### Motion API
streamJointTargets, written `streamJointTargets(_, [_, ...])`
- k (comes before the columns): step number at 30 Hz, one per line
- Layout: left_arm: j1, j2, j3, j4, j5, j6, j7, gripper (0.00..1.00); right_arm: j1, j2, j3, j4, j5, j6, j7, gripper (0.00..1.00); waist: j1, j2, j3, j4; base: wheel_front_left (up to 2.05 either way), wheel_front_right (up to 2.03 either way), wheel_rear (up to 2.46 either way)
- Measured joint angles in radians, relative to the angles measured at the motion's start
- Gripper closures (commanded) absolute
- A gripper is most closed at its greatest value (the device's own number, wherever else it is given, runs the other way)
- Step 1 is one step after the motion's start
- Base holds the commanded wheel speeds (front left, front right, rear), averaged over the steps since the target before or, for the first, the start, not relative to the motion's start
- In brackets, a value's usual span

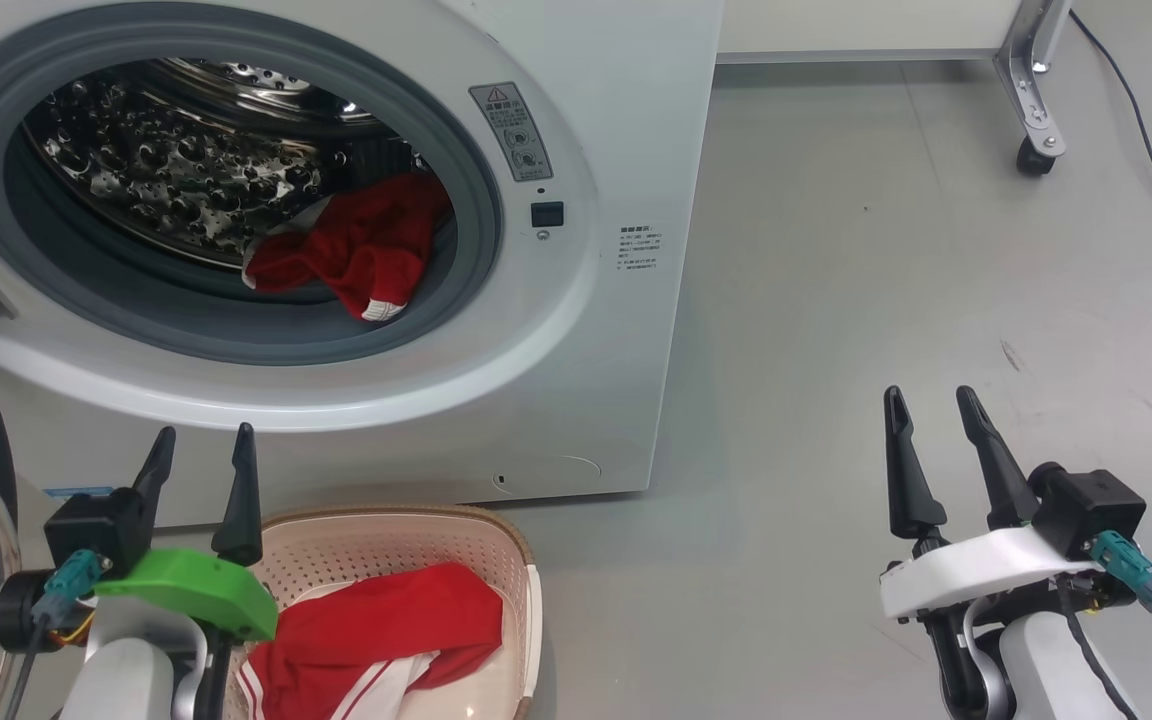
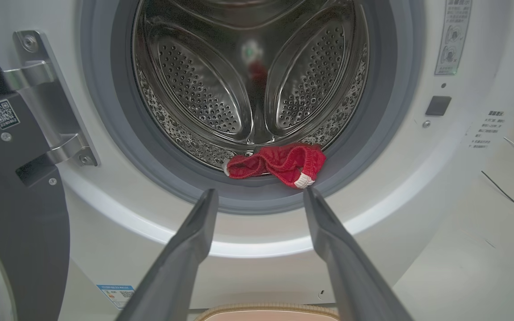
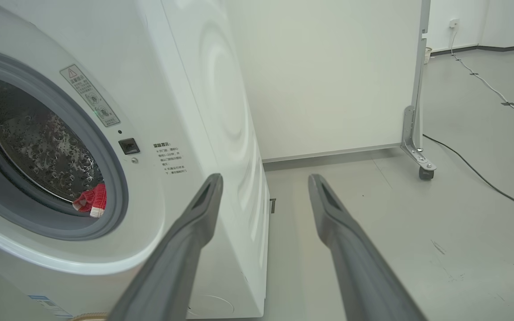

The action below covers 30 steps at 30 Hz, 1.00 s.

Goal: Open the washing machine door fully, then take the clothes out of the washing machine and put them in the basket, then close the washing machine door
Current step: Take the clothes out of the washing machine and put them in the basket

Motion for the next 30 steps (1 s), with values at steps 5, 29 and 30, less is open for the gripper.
streamJointTargets(5, [0.038, -0.003, 0.001, -0.037, 0.002, 0.0, 0.0, 0.0, 0.02, 0.0, 0.0, -0.002, 0.0, 0.0, 0.0, 0.0, 0.0, 0.0, -0.006, -0.002, 0.0, 0.0, 0.0])
streamJointTargets(29, [0.125, -0.017, -0.004, -0.141, 0.028, -0.001, 0.0, 0.0, 0.036, 0.001, 0.003, -0.016, 0.0, 0.0, 0.0, 0.0, 0.0, 0.0, -0.016, -0.018, 0.0, 0.0, 0.0])
streamJointTargets(30, [0.127, -0.019, -0.004, -0.144, 0.028, -0.001, 0.0, 0.0, 0.036, 0.001, 0.003, -0.016, 0.0, 0.0, 0.0, 0.0, 0.0, 0.0, -0.015, -0.018, 0.0, 0.0, 0.0])
